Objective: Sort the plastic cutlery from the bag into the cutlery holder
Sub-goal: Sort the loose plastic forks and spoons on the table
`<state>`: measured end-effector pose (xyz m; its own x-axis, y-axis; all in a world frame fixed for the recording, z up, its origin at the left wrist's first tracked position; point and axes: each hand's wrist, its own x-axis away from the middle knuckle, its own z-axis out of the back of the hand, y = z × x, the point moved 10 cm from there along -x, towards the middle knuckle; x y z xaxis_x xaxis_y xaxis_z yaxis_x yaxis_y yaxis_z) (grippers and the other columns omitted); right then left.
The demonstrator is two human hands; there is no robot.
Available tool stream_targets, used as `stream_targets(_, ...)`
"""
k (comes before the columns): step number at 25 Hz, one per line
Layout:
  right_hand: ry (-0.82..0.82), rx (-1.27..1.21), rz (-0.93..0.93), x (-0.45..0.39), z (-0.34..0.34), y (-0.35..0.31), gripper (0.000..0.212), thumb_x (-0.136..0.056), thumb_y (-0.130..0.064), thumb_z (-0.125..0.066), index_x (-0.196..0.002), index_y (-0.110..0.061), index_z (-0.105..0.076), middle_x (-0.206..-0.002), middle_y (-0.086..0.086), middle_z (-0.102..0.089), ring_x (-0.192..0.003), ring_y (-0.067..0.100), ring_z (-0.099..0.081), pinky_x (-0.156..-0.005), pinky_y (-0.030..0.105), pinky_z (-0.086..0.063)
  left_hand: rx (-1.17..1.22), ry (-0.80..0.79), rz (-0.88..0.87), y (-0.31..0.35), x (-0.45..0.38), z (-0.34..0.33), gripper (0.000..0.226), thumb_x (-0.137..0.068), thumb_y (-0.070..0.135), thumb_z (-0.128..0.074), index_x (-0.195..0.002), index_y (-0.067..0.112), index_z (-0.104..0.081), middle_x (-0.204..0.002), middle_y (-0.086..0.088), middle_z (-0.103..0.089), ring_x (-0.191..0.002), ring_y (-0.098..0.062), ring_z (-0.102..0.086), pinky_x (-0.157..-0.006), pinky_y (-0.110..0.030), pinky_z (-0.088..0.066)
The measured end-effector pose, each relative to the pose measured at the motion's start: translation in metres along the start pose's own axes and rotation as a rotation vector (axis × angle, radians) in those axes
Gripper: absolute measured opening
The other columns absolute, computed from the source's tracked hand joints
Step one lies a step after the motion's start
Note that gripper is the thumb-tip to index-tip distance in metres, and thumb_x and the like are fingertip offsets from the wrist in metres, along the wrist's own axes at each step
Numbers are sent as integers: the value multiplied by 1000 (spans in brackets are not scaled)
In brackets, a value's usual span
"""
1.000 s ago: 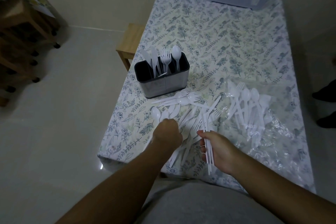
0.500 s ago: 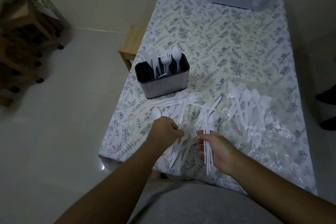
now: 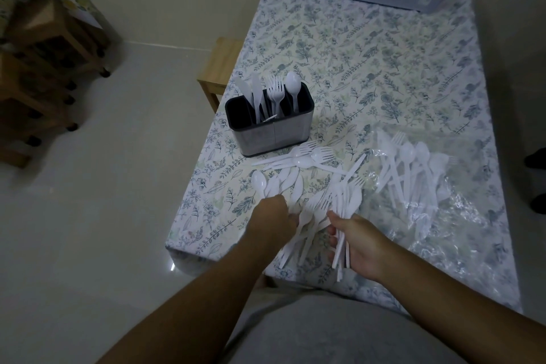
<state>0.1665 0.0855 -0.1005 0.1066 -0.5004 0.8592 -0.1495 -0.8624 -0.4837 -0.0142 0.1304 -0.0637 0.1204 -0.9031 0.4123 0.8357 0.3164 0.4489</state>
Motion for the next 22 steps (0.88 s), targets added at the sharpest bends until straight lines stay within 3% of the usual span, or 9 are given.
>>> stream_targets(3, -26, 68, 12, 1, -5, 2, 21, -98, -1, -56, -116, -12, -58, -84, 10, -56, -61, 19, -52, -51, 30, -45, -50, -53, 35, 2, -12, -14, 19, -90, 25, -63, -91, 6, -62, -89, -9, -66, -86, -26, -68, -66, -28, -50)
stream_targets(5, -8, 80, -18, 1, -2, 5, 31, -89, 5, -54, -114, -13, -59, -88, 9, -56, -63, 19, -52, -52, 31, -43, -43, -54, 43, 4, -16, -15, 16, -88, 21, -61, -79, 8, -55, -79, -6, -59, -76, -24, -63, -61, -28, -50)
stream_targets(7, 11, 84, -44, 1, 1, 7, 33, -85, -1, -58, -116, -13, -61, -87, 3, -55, -67, 18, -51, -54, 33, -41, -32, -40, 17, 8, -16, -8, 25, -86, 17, -59, -65, 11, -46, -65, -1, -50, -60, -18, -53, -49, -24, -40)
stream_targets(9, 2, 52, -21, 1, -1, 1, 33, -87, -14, -67, -120, -13, -62, -89, 4, -60, -70, 18, -56, -57, 33, -46, 26, -14, -57, 20, -9, 1, 24, -87, 15, -59, -64, 10, -54, -62, -2, -56, -55, -15, -53, -46, -23, -41)
stream_targets(11, -61, 17, -3, -2, -9, -2, 56, -82, -39, -82, -127, -14, -61, -111, 8, -70, -95, 23, -70, -77, 40, -59, 165, -39, -146, 37, 7, 3, 17, -90, 18, -62, -77, 12, -68, -72, -1, -68, -61, -12, -62, -53, -23, -50)
stream_targets(13, -103, 17, 12, -4, -16, -4, 76, -74, -48, -87, -134, -11, -59, -127, 13, -70, -115, 29, -69, -97, 48, -57, 293, -102, -233, 49, 26, 0, 15, -92, 23, -63, -81, 17, -72, -72, 5, -70, -61, -4, -63, -56, -18, -49)
stream_targets(17, -54, 110, 62, -7, -18, -3, 39, -95, -33, -70, -122, -6, -65, -97, 11, -75, -91, 27, -72, -80, 40, -58, 302, 34, -62, 5, 24, 8, 7, -92, 23, -66, -88, 18, -69, -76, 8, -67, -65, -1, -62, -57, -11, -43)
stream_targets(19, -31, 131, 46, -7, -17, 0, 34, -96, -32, -69, -114, -3, -64, -78, 7, -65, -74, 23, -64, -72, 39, -56, 235, 129, 106, -35, 15, 21, 11, -92, 28, -68, -92, 19, -61, -83, 5, -64, -72, -8, -62, -60, -21, -52)
stream_targets(22, -42, 109, 1, -2, -22, 3, 24, -96, -28, -69, -104, -8, -59, -75, 6, -60, -65, 21, -62, -66, 39, -57, 160, 105, 207, -59, 7, 23, 22, -86, 32, -73, -86, 20, -55, -80, 3, -60, -71, -15, -60, -59, -28, -50)
